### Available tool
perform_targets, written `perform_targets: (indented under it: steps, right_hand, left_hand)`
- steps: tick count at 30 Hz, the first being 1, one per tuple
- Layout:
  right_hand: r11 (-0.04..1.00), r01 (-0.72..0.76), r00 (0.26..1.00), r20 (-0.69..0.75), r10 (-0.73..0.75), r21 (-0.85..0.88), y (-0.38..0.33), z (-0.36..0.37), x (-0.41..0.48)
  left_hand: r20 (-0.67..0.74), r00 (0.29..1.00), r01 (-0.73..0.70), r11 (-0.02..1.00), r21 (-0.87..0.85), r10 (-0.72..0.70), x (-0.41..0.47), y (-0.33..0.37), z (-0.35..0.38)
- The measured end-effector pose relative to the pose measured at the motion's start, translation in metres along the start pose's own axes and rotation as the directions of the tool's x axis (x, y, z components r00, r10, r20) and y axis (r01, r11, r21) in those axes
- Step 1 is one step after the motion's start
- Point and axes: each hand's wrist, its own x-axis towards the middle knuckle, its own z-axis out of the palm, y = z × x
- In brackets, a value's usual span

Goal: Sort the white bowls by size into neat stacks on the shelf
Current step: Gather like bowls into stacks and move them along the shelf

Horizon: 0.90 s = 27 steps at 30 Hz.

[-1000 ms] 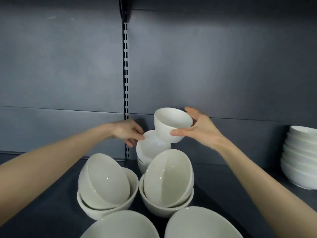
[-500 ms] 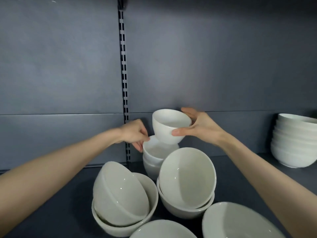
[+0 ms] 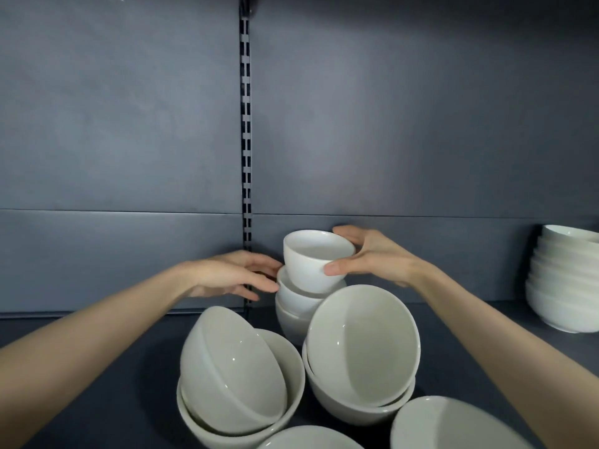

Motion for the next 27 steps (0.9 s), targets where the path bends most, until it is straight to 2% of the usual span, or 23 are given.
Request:
perform_targets:
  steps: [3, 14, 23, 27]
  right_hand:
    - [1.000, 0.015, 1.000, 0.027, -0.015, 0.008, 0.000, 0.001, 0.005]
    - [0.999, -0.026, 0.992, 0.128, 0.020, 0.044, 0.007, 0.007, 0.010]
    - [0.995, -0.048, 0.989, 0.137, 0.060, -0.087, 0.002, 0.018, 0.014]
    - [0.977, -0.042, 0.985, 0.153, 0.075, -0.207, -0.002, 0.015, 0.017]
  left_hand:
    - [0.033, 0.999, -0.005, 1.000, -0.025, 0.006, 0.002, -0.005, 0.008]
    - [-0.137, 0.986, -0.107, 0.993, -0.047, 0.100, 0.007, -0.002, 0.029]
    - [-0.200, 0.974, -0.116, 0.992, -0.042, 0.105, 0.002, -0.015, 0.017]
    - [-0.208, 0.973, -0.110, 0.992, -0.056, 0.096, 0.002, -0.014, 0.020]
